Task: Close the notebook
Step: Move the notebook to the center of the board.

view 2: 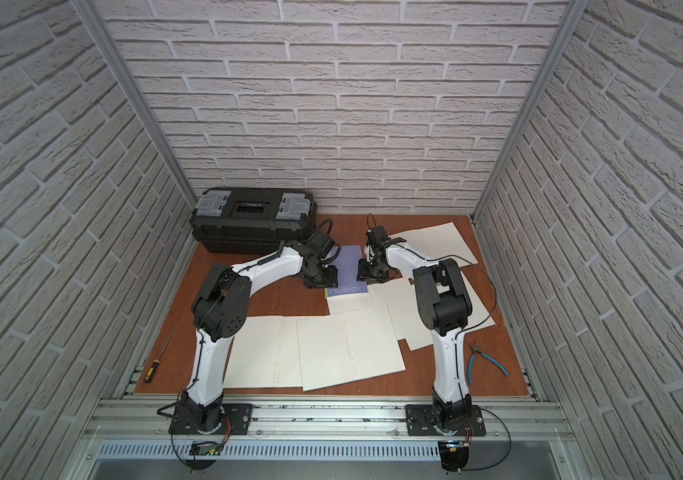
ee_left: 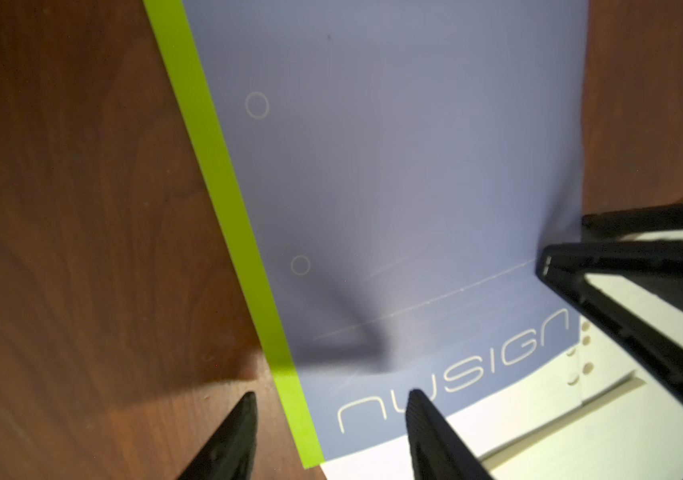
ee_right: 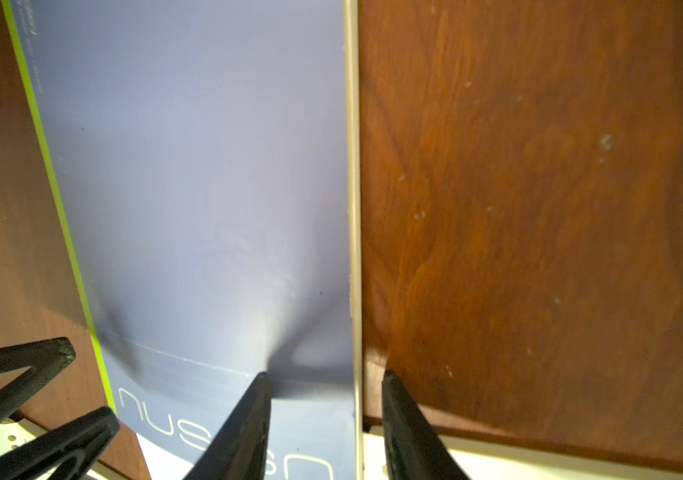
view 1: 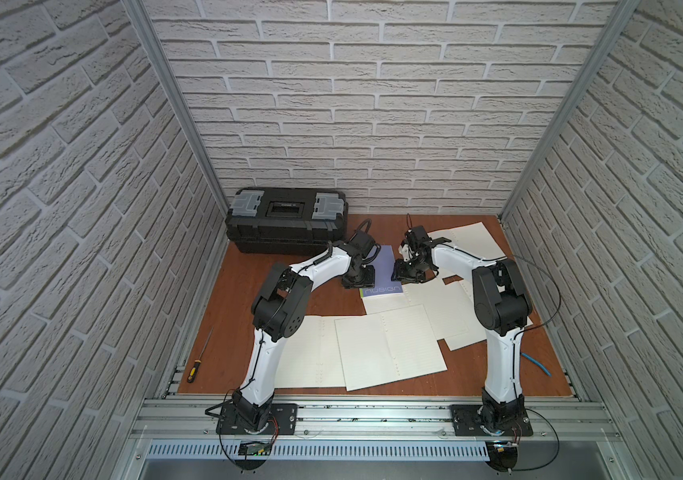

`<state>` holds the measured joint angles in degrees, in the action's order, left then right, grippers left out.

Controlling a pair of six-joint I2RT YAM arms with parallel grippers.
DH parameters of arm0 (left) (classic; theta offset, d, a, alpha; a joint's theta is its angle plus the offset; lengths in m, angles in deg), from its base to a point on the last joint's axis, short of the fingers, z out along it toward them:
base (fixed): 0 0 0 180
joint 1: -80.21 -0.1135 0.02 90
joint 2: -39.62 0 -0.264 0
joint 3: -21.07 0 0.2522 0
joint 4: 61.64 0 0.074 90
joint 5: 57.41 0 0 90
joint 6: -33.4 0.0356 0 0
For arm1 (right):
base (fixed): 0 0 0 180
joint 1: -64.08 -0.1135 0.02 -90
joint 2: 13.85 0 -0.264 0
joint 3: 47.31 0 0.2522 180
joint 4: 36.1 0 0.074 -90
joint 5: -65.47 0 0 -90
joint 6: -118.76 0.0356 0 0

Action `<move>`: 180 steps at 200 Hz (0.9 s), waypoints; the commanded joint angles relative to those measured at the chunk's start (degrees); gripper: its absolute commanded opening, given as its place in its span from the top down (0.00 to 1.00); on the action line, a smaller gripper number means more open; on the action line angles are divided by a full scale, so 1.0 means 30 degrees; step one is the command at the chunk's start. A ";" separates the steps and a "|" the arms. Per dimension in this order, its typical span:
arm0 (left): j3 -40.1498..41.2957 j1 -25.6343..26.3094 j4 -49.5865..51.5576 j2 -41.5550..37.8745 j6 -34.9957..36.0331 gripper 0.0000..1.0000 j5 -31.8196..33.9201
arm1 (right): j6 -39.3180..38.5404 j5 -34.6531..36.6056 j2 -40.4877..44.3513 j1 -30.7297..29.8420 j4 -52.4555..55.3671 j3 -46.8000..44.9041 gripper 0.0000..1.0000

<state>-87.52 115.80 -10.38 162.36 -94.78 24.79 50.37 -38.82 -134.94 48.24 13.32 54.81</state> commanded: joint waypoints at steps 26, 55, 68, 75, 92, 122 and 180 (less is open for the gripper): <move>-0.0549 0.0030 -0.0002 0.0468 -0.0070 0.43 0.0134 | -0.0178 0.0209 0.0867 -0.0287 0.0039 -0.0389 0.57; -0.0616 0.0030 -0.0013 0.0743 -0.0036 0.43 0.0079 | -0.0140 0.0200 0.0811 -0.0317 0.0037 -0.0390 0.59; -0.0635 0.0030 -0.0013 0.0803 -0.0046 0.43 0.0034 | -0.0137 0.0201 0.0798 -0.0346 0.0037 -0.0390 0.59; -0.0635 0.0045 0.0009 0.0849 -0.0065 0.43 0.0045 | -0.0127 0.0191 0.0795 -0.0347 0.0037 -0.0390 0.60; -0.0677 0.0030 -0.0053 0.0948 -0.0048 0.44 -0.0094 | -0.0079 0.0172 0.0836 -0.0361 -0.0021 -0.0477 0.60; -0.0769 0.0028 -0.0278 0.1124 -0.0014 0.45 -0.0352 | 0.0031 0.0129 0.0816 -0.0376 -0.0162 -0.0670 0.62; -0.1901 -0.0102 -0.0227 0.1819 0.0361 0.46 -0.0483 | 0.0379 -0.0160 0.0390 -0.0407 -0.0344 -0.0235 0.63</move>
<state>-90.56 115.80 -10.38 165.75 -94.71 24.18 50.87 -38.69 -134.64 47.74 12.55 53.89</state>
